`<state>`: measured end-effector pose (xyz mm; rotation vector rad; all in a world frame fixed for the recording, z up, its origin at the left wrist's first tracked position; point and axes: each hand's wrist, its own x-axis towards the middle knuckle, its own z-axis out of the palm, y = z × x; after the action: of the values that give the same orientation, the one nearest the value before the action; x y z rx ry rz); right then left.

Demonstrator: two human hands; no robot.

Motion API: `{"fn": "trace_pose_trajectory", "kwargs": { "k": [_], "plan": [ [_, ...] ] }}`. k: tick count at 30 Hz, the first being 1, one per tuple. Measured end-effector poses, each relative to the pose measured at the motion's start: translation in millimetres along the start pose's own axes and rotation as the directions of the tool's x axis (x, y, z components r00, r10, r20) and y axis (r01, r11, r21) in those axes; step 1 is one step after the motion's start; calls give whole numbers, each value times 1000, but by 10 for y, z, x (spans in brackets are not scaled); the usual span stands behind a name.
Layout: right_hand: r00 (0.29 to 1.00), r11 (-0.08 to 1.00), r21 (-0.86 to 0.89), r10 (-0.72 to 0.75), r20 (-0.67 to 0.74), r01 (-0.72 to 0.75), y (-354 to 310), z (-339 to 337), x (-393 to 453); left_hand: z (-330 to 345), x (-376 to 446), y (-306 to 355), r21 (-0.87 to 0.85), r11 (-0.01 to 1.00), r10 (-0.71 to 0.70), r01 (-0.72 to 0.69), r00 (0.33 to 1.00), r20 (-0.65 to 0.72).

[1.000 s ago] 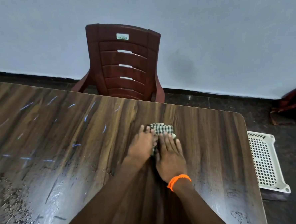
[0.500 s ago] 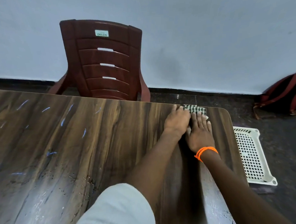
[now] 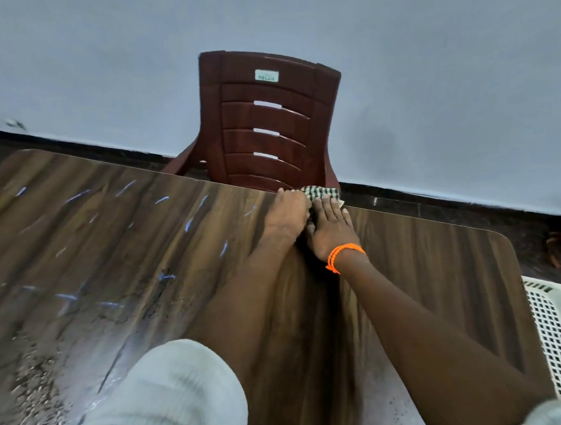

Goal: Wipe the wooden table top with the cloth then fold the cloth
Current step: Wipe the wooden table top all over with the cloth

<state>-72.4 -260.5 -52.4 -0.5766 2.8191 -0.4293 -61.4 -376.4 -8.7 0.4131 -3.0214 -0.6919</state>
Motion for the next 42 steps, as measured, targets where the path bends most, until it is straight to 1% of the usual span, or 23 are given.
{"fn": "trace_pose_trajectory", "kwargs": {
  "k": [3, 7, 11, 14, 25, 28, 31, 34, 38, 41, 42],
  "plan": [
    [998, 998, -8, -62, 23, 62, -308, 111, 37, -114, -82, -333, 12, 999, -41, 41, 999, -8],
    [989, 990, -19, -138, 47, 139, -610, 242, -28, -232, -247, -667, 13, 993, -116, 117, 992, -51],
    [981, 981, -18, -190, 44, 191, -807, 362, -223, -295, -498, -852, 29, 990, -135, 136, 990, -32],
    [974, 976, -21, -216, 62, 218, -874, 435, -401, -300, -699, -930, 51, 980, -192, 193, 981, -19],
    [939, 939, -62, -334, 82, 339, -1069, 617, -1315, -268, -1710, -1085, 229, 939, -277, 258, 959, 56],
    [924, 924, -71, -369, 97, 376, -1112, 674, -1578, -245, -2059, -1106, 239, 924, -321, 299, 945, 59],
    [912, 913, -56, -396, 105, 403, -1159, 747, -1852, -274, -2419, -1090, 187, 919, -356, 346, 934, 21],
    [896, 899, -49, -429, 115, 436, -1184, 799, -2117, -294, -2758, -1060, 145, 922, -361, 359, 932, -9],
    [884, 885, -79, -446, 138, 459, -1118, 829, -2517, -267, -3163, -960, 154, 920, -372, 361, 927, 47],
    [892, 890, -84, -440, 104, 449, -934, 808, -2787, -224, -3413, -740, 288, 927, -258, 242, 966, 17],
    [897, 894, -85, -432, 95, 439, -855, 795, -2847, -208, -3456, -660, 274, 936, -242, 222, 969, 40]
  ]
}}
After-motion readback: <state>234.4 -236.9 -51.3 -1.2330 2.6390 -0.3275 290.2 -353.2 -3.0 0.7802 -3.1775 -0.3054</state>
